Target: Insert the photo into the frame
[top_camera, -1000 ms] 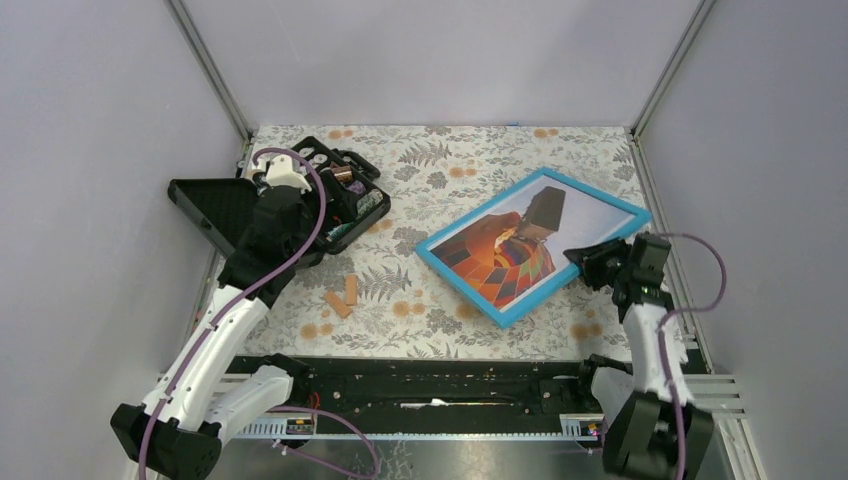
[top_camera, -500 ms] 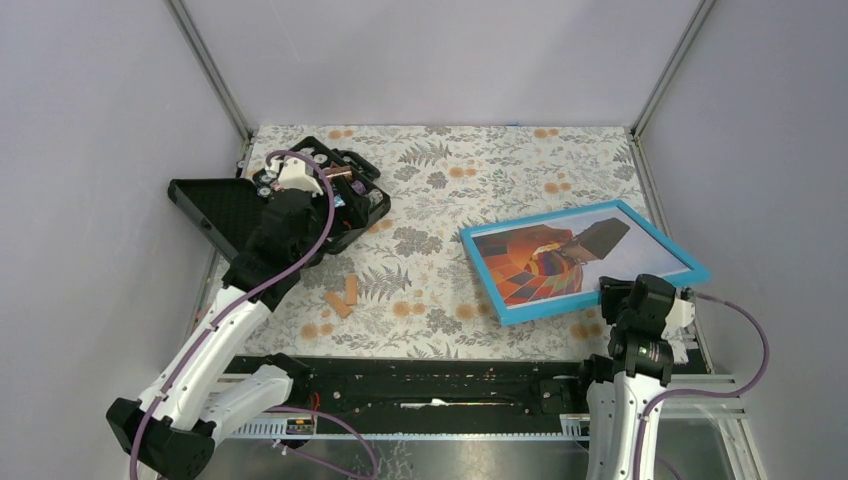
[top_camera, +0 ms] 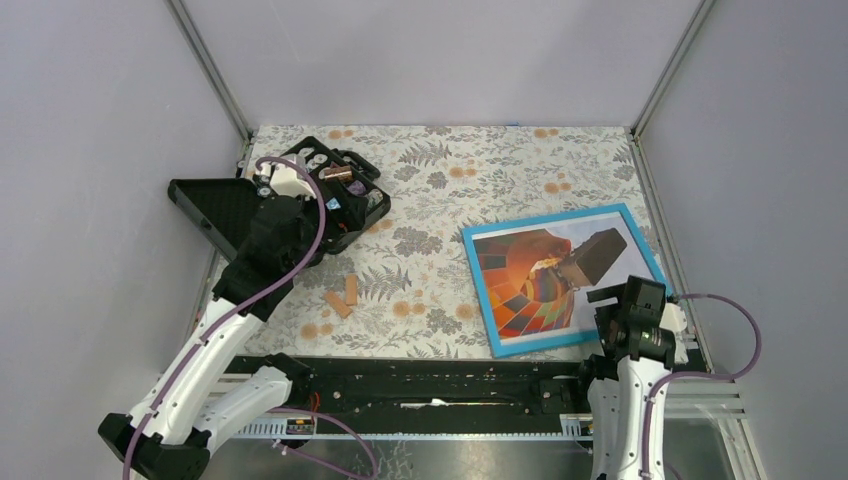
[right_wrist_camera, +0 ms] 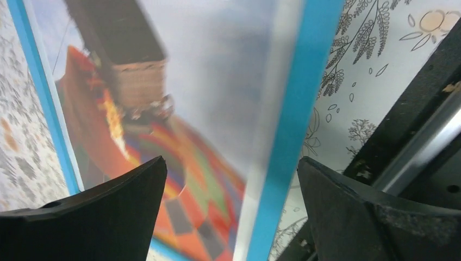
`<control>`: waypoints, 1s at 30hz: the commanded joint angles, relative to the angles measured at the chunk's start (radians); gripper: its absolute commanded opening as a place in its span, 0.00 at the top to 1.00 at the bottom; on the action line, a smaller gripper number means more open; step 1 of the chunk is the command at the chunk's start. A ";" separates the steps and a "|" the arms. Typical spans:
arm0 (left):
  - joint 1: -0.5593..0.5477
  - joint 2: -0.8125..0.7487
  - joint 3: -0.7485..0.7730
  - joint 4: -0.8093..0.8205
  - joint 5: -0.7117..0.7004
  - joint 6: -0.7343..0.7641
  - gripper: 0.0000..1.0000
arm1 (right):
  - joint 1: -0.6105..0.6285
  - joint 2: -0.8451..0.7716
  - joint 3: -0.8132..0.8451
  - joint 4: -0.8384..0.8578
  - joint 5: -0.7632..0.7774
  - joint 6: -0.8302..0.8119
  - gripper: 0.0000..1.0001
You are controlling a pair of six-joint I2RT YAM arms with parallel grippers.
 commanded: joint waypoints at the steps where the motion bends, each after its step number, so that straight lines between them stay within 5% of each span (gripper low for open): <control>1: -0.003 -0.019 -0.007 0.053 -0.015 0.020 0.01 | 0.016 0.031 0.118 -0.064 0.006 -0.080 0.00; 7: -0.005 -0.008 -0.003 0.050 -0.009 0.020 0.01 | 0.016 0.072 0.281 -0.189 -0.192 -0.145 0.00; 12: -0.005 0.005 0.038 0.033 -0.003 0.032 0.01 | 0.018 0.182 0.661 -0.181 -0.335 -0.432 0.00; 18: -0.004 0.057 0.388 -0.078 0.074 0.019 0.01 | 0.022 0.296 1.072 -0.032 -0.369 -0.601 0.00; 25: -0.004 0.076 0.650 -0.042 0.094 0.105 0.01 | 0.022 0.253 1.187 0.280 -0.287 -0.576 0.00; 30: -0.003 0.056 0.705 -0.041 0.065 0.142 0.01 | 0.023 0.272 1.233 0.302 -0.299 -0.591 0.00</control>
